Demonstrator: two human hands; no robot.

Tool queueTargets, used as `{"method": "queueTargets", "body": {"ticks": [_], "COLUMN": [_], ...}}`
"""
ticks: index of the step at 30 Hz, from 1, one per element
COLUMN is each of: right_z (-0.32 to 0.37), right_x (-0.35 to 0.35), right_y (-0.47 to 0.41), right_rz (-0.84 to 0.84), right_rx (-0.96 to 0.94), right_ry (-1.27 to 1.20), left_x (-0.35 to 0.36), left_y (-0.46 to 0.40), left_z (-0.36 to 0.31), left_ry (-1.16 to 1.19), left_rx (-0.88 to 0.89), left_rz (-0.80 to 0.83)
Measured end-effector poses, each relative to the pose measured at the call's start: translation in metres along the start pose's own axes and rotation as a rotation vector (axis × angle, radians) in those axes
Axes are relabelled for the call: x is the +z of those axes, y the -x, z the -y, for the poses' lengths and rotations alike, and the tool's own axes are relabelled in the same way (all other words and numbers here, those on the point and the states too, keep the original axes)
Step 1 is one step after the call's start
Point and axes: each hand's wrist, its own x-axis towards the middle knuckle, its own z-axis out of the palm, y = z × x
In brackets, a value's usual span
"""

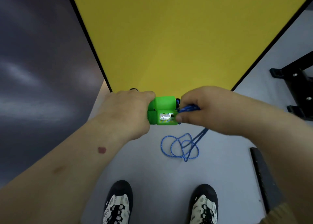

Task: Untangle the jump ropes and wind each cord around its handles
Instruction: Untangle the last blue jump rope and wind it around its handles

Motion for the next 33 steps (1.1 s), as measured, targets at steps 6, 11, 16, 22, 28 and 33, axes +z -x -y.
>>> {"method": "queueTargets", "body": {"ticks": [6,11,16,22,28,33], "right_z": [-0.027,-0.033,-0.034,-0.024,-0.009,0.013], "right_x": [-0.002,0.01,0.031,0.061,0.071,0.051], "right_y": [-0.018,-0.03,-0.031,-0.019,0.0,0.017], "right_rz": [-0.012,-0.074,-0.035,-0.037,-0.172,-0.134], "right_rx": [-0.073,0.011,0.119,0.267,0.379,0.316], "right_ry": [-0.675,-1.014,-1.001,-0.84,-0.665,-0.423], "left_x": [-0.009,-0.016,-0.018,-0.017,-0.001,0.008], "left_y": [0.004,0.004,0.004,-0.002,-0.008,-0.01], "left_z": [-0.011,-0.01,-0.011,-0.007,-0.001,-0.004], "left_ry": [0.021,0.094,0.177,0.189,0.083,0.059], "left_rx": [0.105,0.168,0.157,0.061,-0.026,-0.053], "left_rz": [0.037,-0.01,-0.032,-0.116,-0.156,-0.151]}}
